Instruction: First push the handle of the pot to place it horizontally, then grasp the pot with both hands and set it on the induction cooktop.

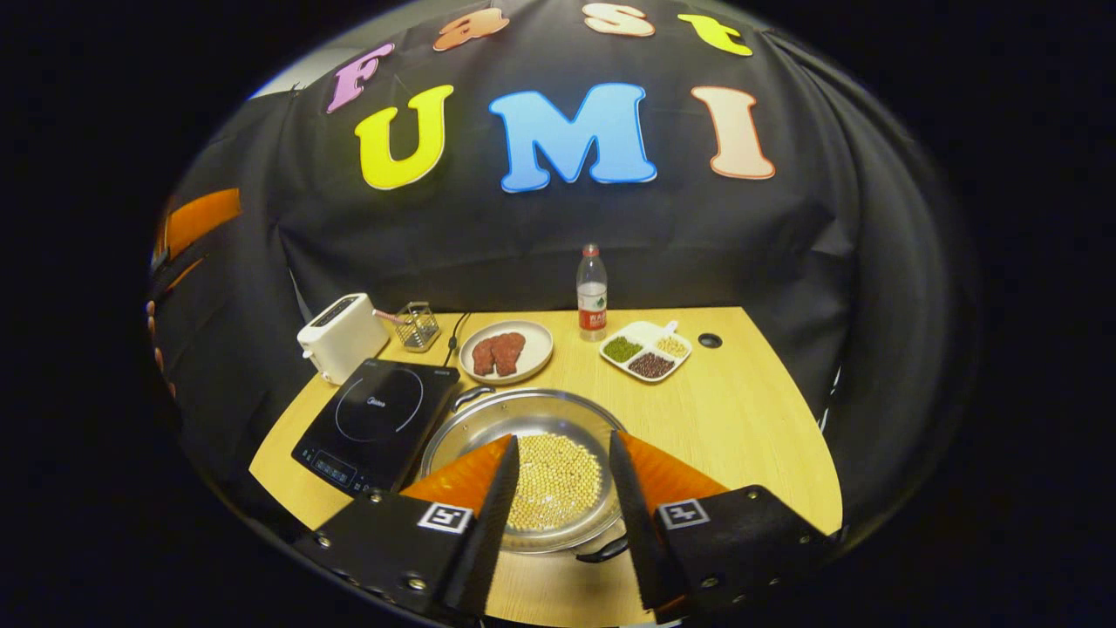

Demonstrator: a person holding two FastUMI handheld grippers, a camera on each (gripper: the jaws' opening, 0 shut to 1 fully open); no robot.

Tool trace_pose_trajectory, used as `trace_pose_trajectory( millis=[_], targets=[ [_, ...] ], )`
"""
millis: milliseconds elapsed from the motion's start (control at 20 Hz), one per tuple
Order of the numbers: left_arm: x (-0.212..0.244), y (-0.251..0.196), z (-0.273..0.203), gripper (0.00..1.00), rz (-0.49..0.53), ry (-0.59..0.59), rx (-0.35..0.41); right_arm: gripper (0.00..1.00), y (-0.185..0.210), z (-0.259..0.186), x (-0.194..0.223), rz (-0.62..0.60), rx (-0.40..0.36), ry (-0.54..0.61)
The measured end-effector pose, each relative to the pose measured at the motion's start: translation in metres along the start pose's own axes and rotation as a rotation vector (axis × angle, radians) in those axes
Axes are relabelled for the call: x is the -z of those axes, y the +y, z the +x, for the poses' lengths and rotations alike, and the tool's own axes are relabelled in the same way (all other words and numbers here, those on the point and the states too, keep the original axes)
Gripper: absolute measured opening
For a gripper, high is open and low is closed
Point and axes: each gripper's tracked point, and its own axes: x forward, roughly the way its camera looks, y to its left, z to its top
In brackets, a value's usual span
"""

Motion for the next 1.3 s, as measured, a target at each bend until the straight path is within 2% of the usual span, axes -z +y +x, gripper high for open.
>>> trace_pose_trajectory(
  millis=[50,150,200,250,300,350,400,500,550,600,650,850,1300],
  targets=[
    [0.000,0.000,0.000,0.96,-0.001,0.001,-0.003,0.58,0.002,0.002,0.012,-0.006,-0.016,0.048],
    [0.006,0.000,0.002,0.99,-0.002,0.011,-0.006,0.57,0.004,0.006,0.040,-0.010,-0.048,0.126],
    [0.008,-0.001,0.003,0.97,-0.003,0.018,-0.006,0.38,-0.002,0.013,0.054,-0.004,-0.030,0.159],
    [0.011,-0.001,0.003,0.96,-0.002,0.022,-0.008,0.19,0.000,0.014,0.063,0.004,-0.047,0.189],
    [0.012,0.000,0.002,0.94,0.000,0.025,-0.011,0.15,0.002,0.019,0.074,0.010,-0.059,0.222],
    [0.012,0.002,0.002,0.94,0.001,0.027,-0.015,0.19,0.004,0.020,0.083,0.012,-0.074,0.253],
    [0.014,0.003,0.003,0.94,0.001,0.031,-0.018,0.19,0.002,0.017,0.093,0.012,-0.074,0.285],
    [0.015,0.005,0.003,0.94,0.002,0.035,-0.025,0.02,0.002,0.021,0.113,0.036,-0.083,0.351],
    [0.014,0.007,0.004,0.94,0.002,0.036,-0.027,0.03,0.000,0.020,0.115,0.048,-0.085,0.369],
    [0.014,0.007,0.004,0.94,0.003,0.037,-0.029,0.00,0.001,0.035,0.114,0.049,-0.076,0.384],
    [0.016,0.008,0.004,0.94,0.005,0.040,-0.030,0.01,0.000,0.027,0.131,0.040,-0.089,0.404],
    [0.018,0.010,0.004,0.94,0.009,0.044,-0.035,0.01,0.001,0.016,0.154,0.001,-0.099,0.506],
    [0.022,0.013,0.002,0.94,0.020,0.055,-0.049,0.01,0.003,0.031,0.180,0.094,-0.103,0.625]
  ],
)
